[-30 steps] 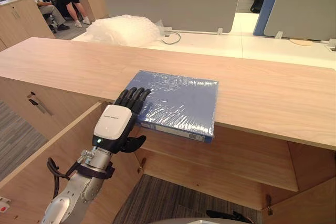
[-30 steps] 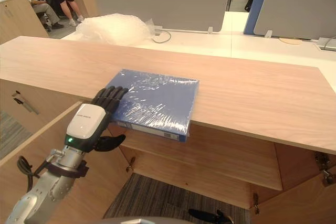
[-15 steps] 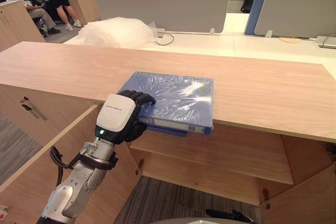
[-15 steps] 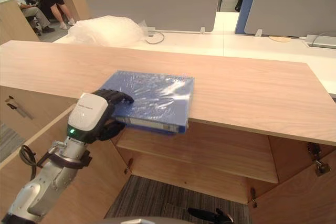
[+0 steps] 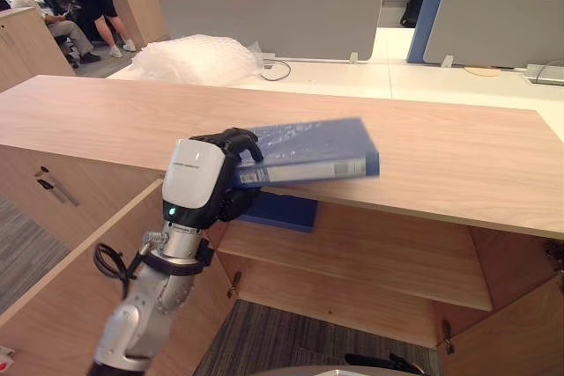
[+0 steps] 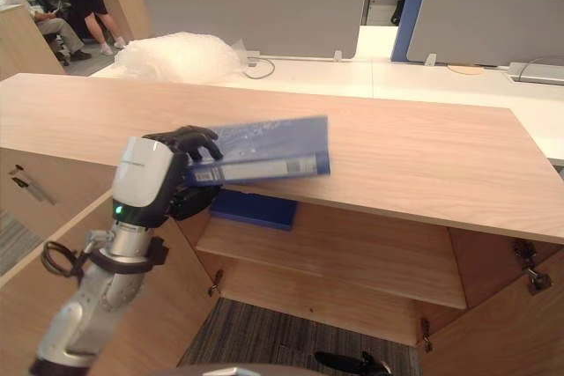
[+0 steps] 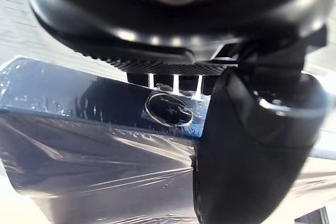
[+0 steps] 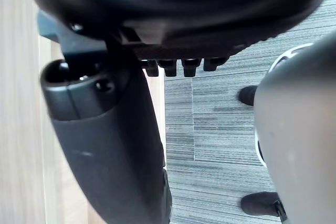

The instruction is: Walk over to the cabinet, pick up the folder, carry it to the office cabinet, place the folder inside the office cabinet, then close the office cabinet door

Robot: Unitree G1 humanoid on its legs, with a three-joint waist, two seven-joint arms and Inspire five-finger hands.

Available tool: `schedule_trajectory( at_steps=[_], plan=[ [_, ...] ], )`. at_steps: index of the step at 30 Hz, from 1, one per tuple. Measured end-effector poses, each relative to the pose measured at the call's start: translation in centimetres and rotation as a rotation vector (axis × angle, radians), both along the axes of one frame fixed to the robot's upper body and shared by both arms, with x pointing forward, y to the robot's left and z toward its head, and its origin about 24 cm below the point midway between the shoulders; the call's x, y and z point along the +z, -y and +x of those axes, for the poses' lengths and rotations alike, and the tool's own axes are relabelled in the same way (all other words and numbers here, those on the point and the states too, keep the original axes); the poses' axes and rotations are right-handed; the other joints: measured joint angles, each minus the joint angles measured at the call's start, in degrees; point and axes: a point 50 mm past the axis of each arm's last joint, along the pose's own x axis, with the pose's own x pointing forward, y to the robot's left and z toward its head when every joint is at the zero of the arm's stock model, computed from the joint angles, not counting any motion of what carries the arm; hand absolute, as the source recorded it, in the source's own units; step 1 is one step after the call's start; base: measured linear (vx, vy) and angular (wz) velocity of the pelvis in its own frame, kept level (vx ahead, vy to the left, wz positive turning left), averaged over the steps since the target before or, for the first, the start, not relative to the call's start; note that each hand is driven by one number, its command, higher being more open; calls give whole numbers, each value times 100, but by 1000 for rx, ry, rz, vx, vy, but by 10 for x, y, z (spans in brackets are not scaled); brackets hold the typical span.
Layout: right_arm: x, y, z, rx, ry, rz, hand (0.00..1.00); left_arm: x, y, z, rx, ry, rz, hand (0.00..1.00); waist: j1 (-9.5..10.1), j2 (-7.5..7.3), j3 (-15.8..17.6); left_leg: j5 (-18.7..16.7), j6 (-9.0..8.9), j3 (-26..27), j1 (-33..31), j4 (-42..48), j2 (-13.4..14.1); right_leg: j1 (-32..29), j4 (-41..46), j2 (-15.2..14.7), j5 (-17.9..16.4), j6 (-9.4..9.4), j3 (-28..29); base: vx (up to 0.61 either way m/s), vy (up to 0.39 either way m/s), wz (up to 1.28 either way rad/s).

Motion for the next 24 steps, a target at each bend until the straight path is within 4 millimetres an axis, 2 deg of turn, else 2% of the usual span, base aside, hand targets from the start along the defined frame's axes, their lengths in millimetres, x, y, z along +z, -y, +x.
schedule_trajectory(
  at_steps=[2,3,4,7,10,11,13,14,17,18,19,20,23,24],
  plan=[
    [-1,0,-3,-28,-9,1,100,4,-4,-6,-11,-8,-323,0,3,-2,4,-1,-1,69,49,0,22,-11,31,11,0,0,94,-22,9,-18],
    [-1,0,-4,-31,-14,1,100,4,-7,-6,-12,-14,-400,0,13,2,3,-1,0,88,69,1,28,-18,45,13,-1,0,136,-30,7,-31],
    [-1,1,-4,-45,-11,3,100,2,-16,-6,3,-26,-569,0,10,16,6,-2,0,111,105,7,47,-47,106,18,-8,-7,231,-28,4,-29],
    [0,3,-8,-155,17,25,100,-1,-30,-8,6,-16,-854,0,15,-1,28,-47,13,329,180,11,79,-297,478,-8,-137,-10,497,-48,16,-41],
    [4,-2,-8,-281,113,57,100,1,-37,-15,-35,36,-1111,0,-6,-155,123,-95,-1,714,312,28,49,-638,1062,-96,-340,-1,889,-54,28,-61],
    [6,-3,-8,-307,139,64,100,2,-38,-16,-44,47,-1145,0,-15,-187,144,-107,-8,783,346,28,35,-703,1182,-119,-386,8,957,-67,29,-57],
    [17,-12,-7,-363,244,74,100,3,-37,-20,-105,77,-1271,0,-140,-311,179,-152,-2,1024,455,29,-64,-943,1618,-230,-581,47,1212,-78,30,-47],
    [21,-13,-6,-369,273,71,100,4,-36,-21,-121,83,-1299,0,-174,-318,184,-168,-1,1083,473,25,-89,-1005,1702,-256,-617,64,1268,-90,31,-50],
    [47,-27,11,-372,430,75,100,8,-28,-27,-231,94,-1386,0,-340,-335,155,-250,8,1413,555,27,-144,-1227,1996,-308,-710,107,1598,-74,26,-53],
    [57,-24,17,-362,481,50,100,9,-25,-27,-269,89,-1399,0,-361,-309,143,-253,-4,1509,563,34,-161,-1300,2037,-310,-710,113,1698,-38,44,-45],
    [77,-20,29,-345,571,-13,100,10,-18,-25,-339,66,-1423,0,-387,-253,112,-284,-5,1641,572,84,-187,-1397,2097,-311,-714,129,1829,-19,50,-45],
    [87,-18,35,-345,617,-38,100,10,-16,-25,-361,57,-1431,0,-406,-233,99,-297,-10,1690,578,106,-194,-1421,2119,-312,-715,135,1880,-5,47,-44],
    [144,-4,61,-311,851,-224,100,9,-10,-24,-437,30,-1477,0,-461,-177,65,-380,-27,1955,668,188,-167,-1485,2190,-227,-719,146,2106,-12,22,-42],
    [169,0,68,-301,949,-299,100,9,-9,-24,-456,24,-1485,0,-464,-165,58,-443,-45,2017,683,270,-130,-1484,2199,-183,-720,147,2170,-23,-6,-34]
  ],
)
